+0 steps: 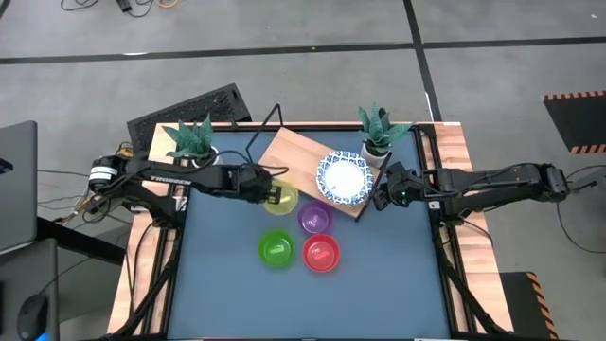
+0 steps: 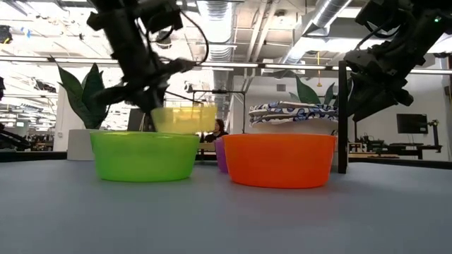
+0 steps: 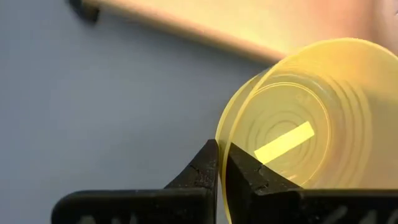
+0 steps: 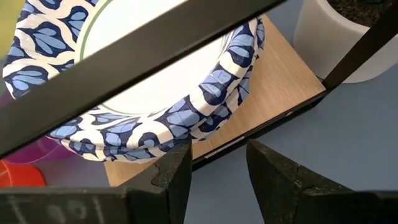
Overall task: Place and stack bowls onto a shelf
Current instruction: Put the yellow bowl on the shelf
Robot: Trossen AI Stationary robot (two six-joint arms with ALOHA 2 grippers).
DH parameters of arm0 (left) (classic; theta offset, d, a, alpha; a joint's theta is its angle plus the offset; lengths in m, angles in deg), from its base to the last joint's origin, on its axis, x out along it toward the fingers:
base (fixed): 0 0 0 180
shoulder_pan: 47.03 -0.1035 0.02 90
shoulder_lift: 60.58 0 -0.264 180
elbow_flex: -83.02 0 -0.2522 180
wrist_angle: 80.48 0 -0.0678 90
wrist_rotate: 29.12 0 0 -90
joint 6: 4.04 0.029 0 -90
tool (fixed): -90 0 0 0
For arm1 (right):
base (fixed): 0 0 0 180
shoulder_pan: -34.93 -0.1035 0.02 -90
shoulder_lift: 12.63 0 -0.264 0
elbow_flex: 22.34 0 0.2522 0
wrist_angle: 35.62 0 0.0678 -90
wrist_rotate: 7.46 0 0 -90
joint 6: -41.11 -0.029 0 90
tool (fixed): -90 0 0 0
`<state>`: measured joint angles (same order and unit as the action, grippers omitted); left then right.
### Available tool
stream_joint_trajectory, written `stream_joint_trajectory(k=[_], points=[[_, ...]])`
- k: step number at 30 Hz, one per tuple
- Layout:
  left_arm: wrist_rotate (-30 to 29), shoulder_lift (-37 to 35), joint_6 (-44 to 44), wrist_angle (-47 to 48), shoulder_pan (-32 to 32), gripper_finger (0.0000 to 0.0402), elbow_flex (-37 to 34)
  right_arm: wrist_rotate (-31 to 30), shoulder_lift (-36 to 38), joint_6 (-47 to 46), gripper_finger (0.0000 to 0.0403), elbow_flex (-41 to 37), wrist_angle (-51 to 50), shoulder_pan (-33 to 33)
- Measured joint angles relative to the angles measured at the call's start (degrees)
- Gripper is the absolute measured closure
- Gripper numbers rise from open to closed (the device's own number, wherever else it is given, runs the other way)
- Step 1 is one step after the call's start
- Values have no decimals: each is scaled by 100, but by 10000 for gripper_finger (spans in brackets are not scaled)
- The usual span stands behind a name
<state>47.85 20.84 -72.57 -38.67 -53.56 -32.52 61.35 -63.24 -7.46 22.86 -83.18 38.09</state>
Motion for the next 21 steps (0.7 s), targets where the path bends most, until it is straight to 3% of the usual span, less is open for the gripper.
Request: stream_joint_trajectory(k=[10,21], points=[[-921,13,-190,-531,-170,401,575,0,0,0,225,0,2,0],[-1459,617,-1647,-1235,-446,401,658,-3,0,-92,225,0,15,0]])
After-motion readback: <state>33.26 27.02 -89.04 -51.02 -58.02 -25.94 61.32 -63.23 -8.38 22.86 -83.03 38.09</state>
